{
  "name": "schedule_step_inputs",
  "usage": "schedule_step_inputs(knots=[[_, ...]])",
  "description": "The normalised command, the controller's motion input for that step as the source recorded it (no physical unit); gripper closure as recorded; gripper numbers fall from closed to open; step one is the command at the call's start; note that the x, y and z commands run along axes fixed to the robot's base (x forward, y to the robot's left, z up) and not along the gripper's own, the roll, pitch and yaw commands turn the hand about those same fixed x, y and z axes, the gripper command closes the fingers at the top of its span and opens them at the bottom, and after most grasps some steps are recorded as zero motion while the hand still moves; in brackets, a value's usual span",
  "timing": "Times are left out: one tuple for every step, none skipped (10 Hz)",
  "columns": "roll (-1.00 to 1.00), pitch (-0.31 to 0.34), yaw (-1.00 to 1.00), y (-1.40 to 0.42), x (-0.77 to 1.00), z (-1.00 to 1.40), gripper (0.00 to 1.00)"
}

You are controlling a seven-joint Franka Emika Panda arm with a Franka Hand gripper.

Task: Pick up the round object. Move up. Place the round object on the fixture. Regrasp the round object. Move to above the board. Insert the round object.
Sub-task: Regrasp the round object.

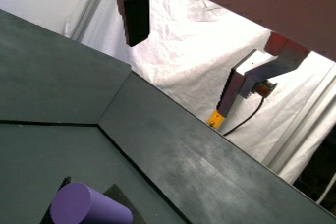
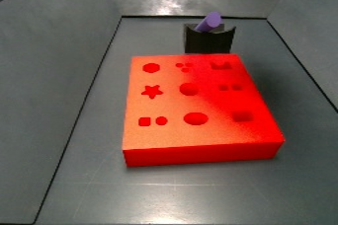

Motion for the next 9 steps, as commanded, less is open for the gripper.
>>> schedule_step_inputs(knots=[[0.17,0.063,0.18,0.05,0.03,-1.00,0.00],[0.17,0.058,0.17,0.05,0.03,-1.00,0.00],[0.15,0.011,0.15,0.04,0.05,-1.00,0.00],[0.12,-0.028,0.14,0.04,0.06,-1.00,0.00],[0.08,-0.064,0.12,0.04,0.07,-1.00,0.00],[0.07,-0.076,0.10,0.04,0.08,-1.00,0.00],[0.07,-0.092,0.06,0.03,0.09,-1.00,0.00],[0.07,-0.091,0.04,0.02,0.10,-1.00,0.00],[0.07,-0.080,0.01,0.02,0.12,-1.00,0.00]])
